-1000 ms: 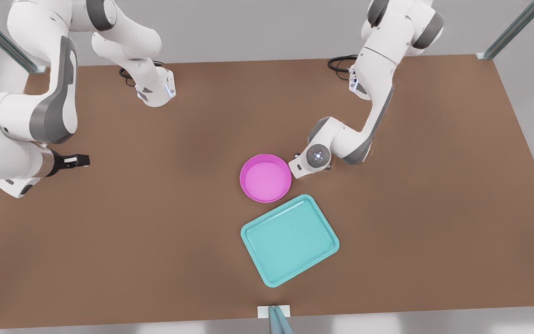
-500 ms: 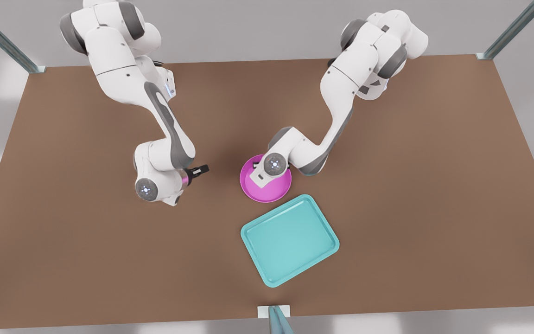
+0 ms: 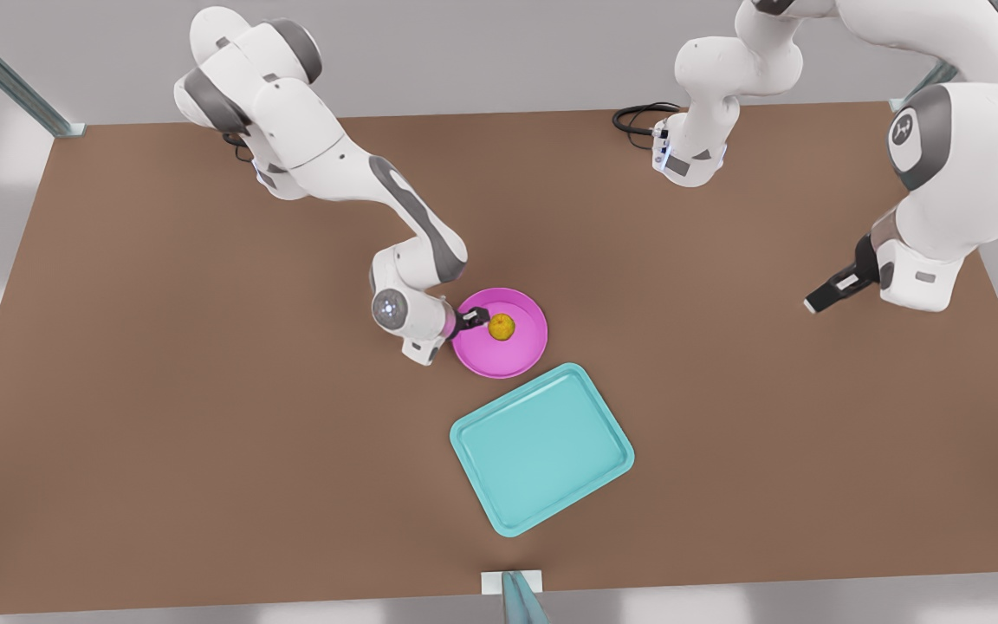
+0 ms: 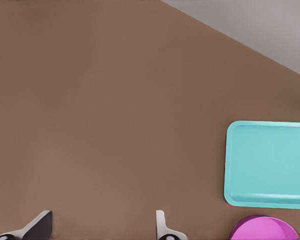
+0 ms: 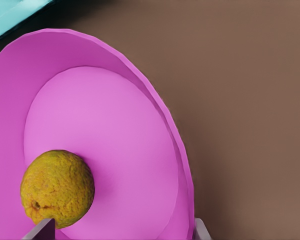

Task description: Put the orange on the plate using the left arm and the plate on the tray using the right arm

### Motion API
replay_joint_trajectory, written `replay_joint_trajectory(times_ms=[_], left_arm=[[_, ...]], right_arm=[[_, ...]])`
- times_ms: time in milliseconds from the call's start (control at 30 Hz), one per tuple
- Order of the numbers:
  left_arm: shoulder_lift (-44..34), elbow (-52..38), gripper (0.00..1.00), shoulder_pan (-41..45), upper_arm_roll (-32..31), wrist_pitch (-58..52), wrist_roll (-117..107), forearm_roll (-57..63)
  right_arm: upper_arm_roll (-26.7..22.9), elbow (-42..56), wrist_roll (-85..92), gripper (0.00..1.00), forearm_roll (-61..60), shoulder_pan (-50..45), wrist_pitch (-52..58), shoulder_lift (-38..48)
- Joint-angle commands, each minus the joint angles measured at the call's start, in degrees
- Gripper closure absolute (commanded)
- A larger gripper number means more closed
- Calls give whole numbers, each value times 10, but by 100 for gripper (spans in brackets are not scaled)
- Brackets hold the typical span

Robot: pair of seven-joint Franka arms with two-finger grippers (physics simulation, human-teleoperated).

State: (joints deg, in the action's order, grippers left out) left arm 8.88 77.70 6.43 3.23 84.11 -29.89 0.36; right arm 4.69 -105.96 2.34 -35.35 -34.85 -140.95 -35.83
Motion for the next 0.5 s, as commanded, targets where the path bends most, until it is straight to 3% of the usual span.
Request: replay_joint_trajectory(times_ms=[0, 300, 333, 433, 467], left_arm=[[0, -1, 0, 0, -1, -16, 250, 22], [40, -51, 0, -1, -4, -22, 245, 19], [39, -52, 0, 0, -4, -22, 246, 17], [40, -52, 0, -1, -4, -22, 247, 16], [40, -51, 0, 0, -4, -21, 248, 16]], right_arm=[[1, 1, -57, 0, -15, -1, -53, -5], [4, 1, -56, 1, -14, -3, -71, -27], [4, 1, -56, 18, -13, -3, -71, -27], [5, 5, -56, 20, -13, -3, -68, -24], [5, 5, -56, 31, -13, -3, -67, -24]])
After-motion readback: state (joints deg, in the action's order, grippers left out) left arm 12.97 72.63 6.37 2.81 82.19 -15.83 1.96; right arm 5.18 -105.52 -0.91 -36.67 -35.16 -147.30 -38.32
